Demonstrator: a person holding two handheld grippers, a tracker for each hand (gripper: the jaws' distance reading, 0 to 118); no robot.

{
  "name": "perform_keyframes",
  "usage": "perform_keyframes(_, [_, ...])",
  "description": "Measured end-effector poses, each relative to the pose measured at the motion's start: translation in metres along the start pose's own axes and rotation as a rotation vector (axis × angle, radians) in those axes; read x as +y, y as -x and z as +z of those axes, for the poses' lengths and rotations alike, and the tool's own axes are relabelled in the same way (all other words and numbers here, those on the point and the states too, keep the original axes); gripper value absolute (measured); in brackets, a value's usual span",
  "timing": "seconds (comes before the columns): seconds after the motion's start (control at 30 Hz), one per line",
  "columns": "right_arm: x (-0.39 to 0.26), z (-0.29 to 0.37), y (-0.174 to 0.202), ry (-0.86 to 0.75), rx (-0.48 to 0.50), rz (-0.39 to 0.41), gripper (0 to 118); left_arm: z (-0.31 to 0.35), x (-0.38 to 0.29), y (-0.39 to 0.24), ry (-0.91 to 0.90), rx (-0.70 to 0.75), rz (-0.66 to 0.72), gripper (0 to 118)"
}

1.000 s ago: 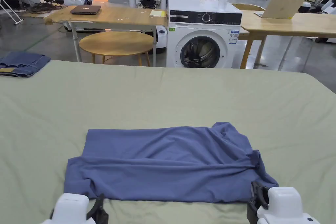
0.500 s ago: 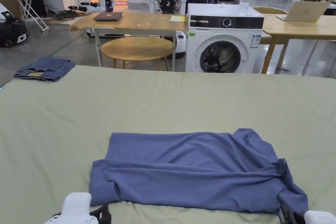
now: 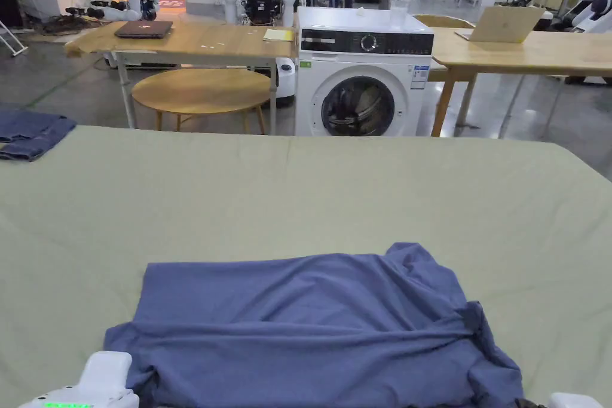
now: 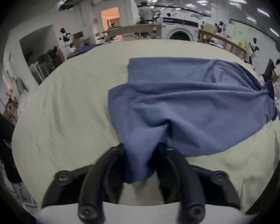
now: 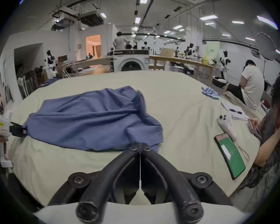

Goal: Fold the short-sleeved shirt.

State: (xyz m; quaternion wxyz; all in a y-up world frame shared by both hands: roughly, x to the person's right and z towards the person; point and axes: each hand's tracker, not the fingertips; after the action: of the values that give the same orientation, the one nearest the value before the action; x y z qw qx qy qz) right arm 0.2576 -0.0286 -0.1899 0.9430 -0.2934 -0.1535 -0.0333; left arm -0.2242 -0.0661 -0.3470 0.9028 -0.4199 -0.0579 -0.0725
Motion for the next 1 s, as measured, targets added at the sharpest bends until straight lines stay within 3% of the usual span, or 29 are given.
perform_keyframes(0.03, [0.002, -0.013, -0.007, 0.021, -0.007, 0.011, 25, 0.001, 0.001, 0.000, -0.005, -0.001, 0.019, 13])
perform_keyframes(0.1, [0.006, -0.039, -0.015, 0.091, 0.002, 0.021, 97, 0.013, 0.005, -0.001, -0.013, -0.009, 0.024, 5])
perform_keyframes(0.13, [0.008, -0.054, -0.019, 0.126, 0.010, 0.019, 118, 0.017, 0.007, -0.001, -0.020, -0.008, 0.030, 5])
perform_keyframes(0.23, [0.013, -0.078, -0.020, 0.142, 0.030, -0.004, 116, 0.026, 0.013, 0.001, -0.027, -0.012, 0.040, 5])
perform_keyframes(0.27, [0.013, -0.088, -0.019, 0.174, 0.030, -0.010, 110, 0.027, 0.014, 0.001, -0.031, -0.008, 0.040, 5])
perform_keyframes(0.3, [0.013, -0.095, -0.019, 0.208, 0.038, -0.015, 94, 0.028, 0.015, 0.001, -0.030, -0.005, 0.040, 5])
perform_keyframes(0.33, [0.013, -0.103, -0.020, 0.229, 0.064, -0.035, 50, 0.028, 0.016, 0.001, -0.027, -0.005, 0.041, 5])
perform_keyframes(0.37, [0.012, -0.108, -0.021, 0.243, 0.090, -0.051, 32, 0.024, 0.016, 0.005, -0.024, -0.008, 0.043, 5])
perform_keyframes(0.4, [0.012, -0.111, -0.021, 0.264, 0.132, -0.077, 26, 0.024, 0.016, 0.005, -0.021, -0.005, 0.038, 5])
perform_keyframes(0.43, [0.015, -0.107, -0.024, 0.230, 0.137, -0.079, 7, 0.025, 0.016, 0.005, -0.014, -0.001, 0.025, 5])
perform_keyframes(0.57, [0.028, -0.073, -0.024, 0.168, 0.167, -0.051, 7, 0.030, 0.016, 0.018, -0.027, -0.004, 0.020, 5])
perform_keyframes(0.73, [0.045, -0.005, -0.028, 0.075, 0.170, 0.028, 7, 0.095, 0.020, 0.012, -0.111, -0.013, -0.004, 5])
perform_keyframes(1.0, [0.021, 0.061, -0.059, 0.133, 0.193, 0.020, 7, 0.162, -0.032, 0.013, -0.114, -0.066, -0.012, 5])
